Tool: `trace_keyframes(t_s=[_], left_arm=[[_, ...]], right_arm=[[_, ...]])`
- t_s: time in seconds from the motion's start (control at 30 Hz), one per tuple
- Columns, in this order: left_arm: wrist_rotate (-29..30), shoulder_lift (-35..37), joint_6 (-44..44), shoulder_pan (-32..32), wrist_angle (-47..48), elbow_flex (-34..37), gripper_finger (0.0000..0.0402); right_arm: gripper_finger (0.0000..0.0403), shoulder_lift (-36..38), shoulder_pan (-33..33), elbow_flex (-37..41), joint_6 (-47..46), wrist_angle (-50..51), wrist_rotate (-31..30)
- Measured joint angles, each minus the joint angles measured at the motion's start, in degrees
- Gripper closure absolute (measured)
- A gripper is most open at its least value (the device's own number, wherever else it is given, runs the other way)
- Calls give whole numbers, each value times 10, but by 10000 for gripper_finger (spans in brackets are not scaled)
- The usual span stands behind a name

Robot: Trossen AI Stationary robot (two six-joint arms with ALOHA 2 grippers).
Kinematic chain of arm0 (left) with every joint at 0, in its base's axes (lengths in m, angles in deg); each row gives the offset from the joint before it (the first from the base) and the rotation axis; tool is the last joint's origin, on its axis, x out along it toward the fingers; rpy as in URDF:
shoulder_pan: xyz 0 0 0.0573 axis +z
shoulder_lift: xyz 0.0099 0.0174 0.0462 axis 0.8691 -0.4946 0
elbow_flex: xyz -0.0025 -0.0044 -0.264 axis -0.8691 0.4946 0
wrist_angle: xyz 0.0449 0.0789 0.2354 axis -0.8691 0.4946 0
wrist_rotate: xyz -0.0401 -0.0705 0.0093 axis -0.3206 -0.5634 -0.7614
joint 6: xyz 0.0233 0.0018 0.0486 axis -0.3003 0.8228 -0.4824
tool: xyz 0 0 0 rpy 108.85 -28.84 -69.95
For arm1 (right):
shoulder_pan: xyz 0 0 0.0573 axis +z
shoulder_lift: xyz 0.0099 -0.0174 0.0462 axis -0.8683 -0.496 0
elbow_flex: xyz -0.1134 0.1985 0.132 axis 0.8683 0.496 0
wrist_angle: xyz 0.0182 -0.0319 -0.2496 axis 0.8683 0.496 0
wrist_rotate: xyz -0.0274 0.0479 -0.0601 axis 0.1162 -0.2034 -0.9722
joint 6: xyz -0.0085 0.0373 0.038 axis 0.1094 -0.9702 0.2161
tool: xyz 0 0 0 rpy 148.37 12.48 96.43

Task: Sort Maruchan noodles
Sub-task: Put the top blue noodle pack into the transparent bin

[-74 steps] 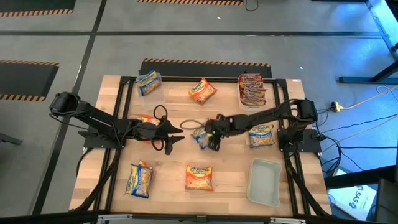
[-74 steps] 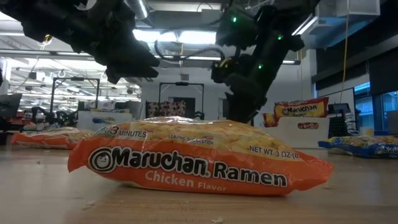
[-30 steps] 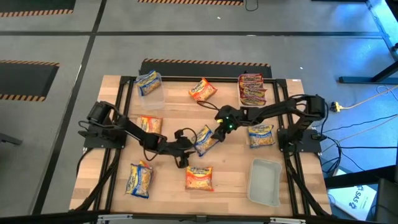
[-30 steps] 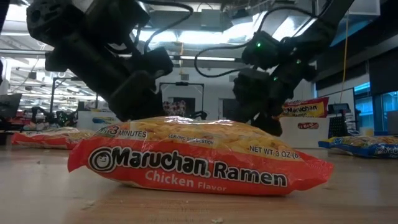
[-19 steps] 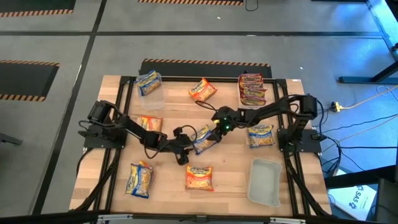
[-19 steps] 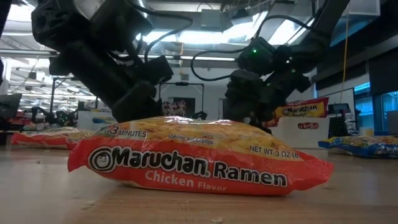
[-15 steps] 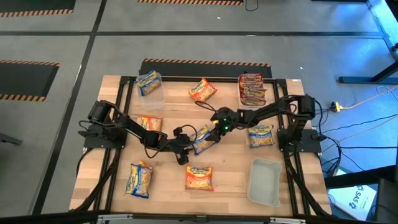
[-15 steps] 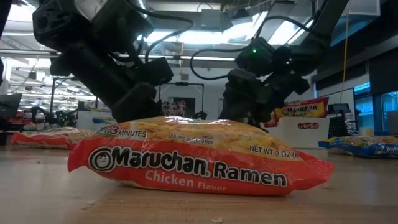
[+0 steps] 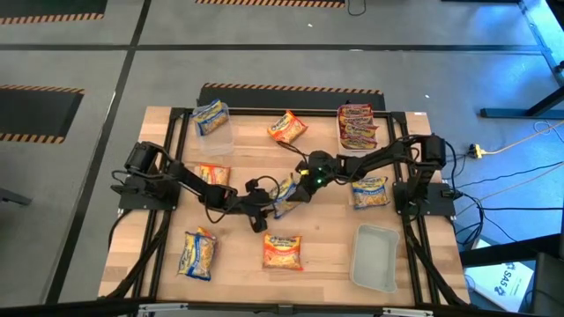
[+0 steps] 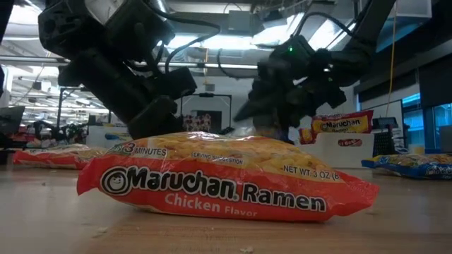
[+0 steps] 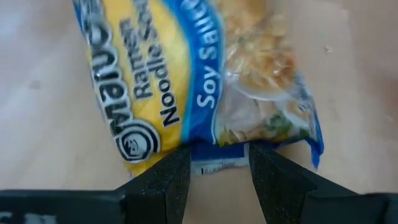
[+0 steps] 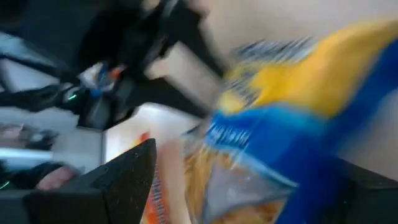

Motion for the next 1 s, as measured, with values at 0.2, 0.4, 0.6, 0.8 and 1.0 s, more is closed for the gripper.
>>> trace_keyframes(t_s=[0.2, 0.4, 0.6, 0.8, 1.0], left_arm=[[1, 0, 0, 0, -1, 0, 245], [-3, 0, -13, 1, -2, 0, 245], [-2, 0, -13, 4, -4, 0, 245], [-3, 0, -14, 4, -7, 0, 245], [-12, 20, -14, 0, 11, 0, 245]], right_arm=[[84, -1, 0, 1, 9, 76, -39], [86, -13, 27, -8, 4, 16, -66], [147, -25, 41, -18, 5, 27, -88], [258, -25, 41, -18, 25, 28, -94], [302, -21, 45, -18, 70, 30, -90]])
